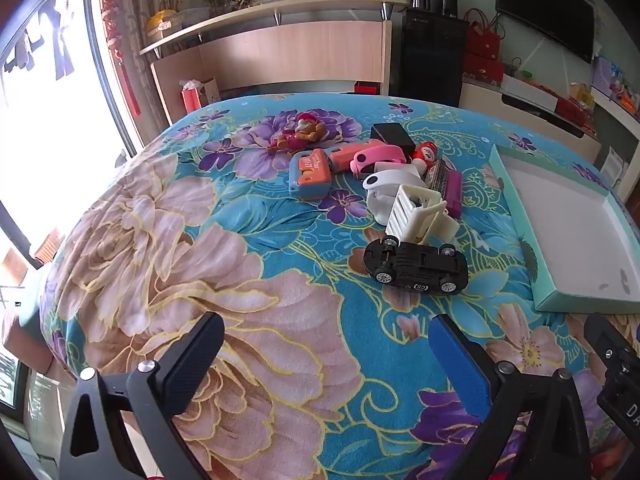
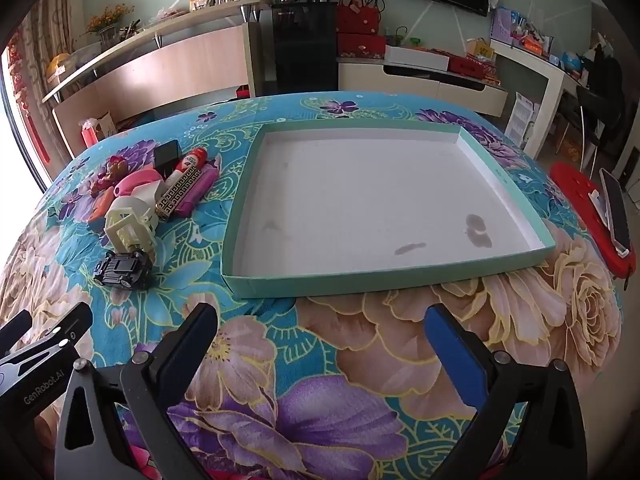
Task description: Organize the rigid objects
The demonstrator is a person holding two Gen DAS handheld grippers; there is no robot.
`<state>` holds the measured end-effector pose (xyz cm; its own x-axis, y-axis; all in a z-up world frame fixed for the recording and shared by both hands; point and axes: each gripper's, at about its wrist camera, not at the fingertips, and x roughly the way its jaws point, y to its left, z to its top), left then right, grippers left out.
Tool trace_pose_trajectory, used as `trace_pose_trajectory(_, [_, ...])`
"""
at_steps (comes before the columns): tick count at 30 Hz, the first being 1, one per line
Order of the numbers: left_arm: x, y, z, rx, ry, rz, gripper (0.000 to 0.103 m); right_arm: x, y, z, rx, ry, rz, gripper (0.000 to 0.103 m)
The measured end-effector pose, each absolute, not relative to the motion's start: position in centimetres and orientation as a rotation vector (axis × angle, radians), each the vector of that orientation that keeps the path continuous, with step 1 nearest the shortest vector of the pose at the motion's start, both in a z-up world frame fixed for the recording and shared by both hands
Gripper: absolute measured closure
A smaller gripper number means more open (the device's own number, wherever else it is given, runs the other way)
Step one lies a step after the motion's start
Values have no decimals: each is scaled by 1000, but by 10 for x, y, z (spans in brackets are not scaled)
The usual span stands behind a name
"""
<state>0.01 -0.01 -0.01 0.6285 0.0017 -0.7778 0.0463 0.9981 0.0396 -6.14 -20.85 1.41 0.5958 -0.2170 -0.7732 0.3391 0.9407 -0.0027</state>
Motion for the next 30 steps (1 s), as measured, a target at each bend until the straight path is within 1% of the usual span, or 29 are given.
trace_pose_trajectory(30, [-2, -2, 2, 87, 880, 1, 0, -63, -206, 15, 134, 873, -331, 0])
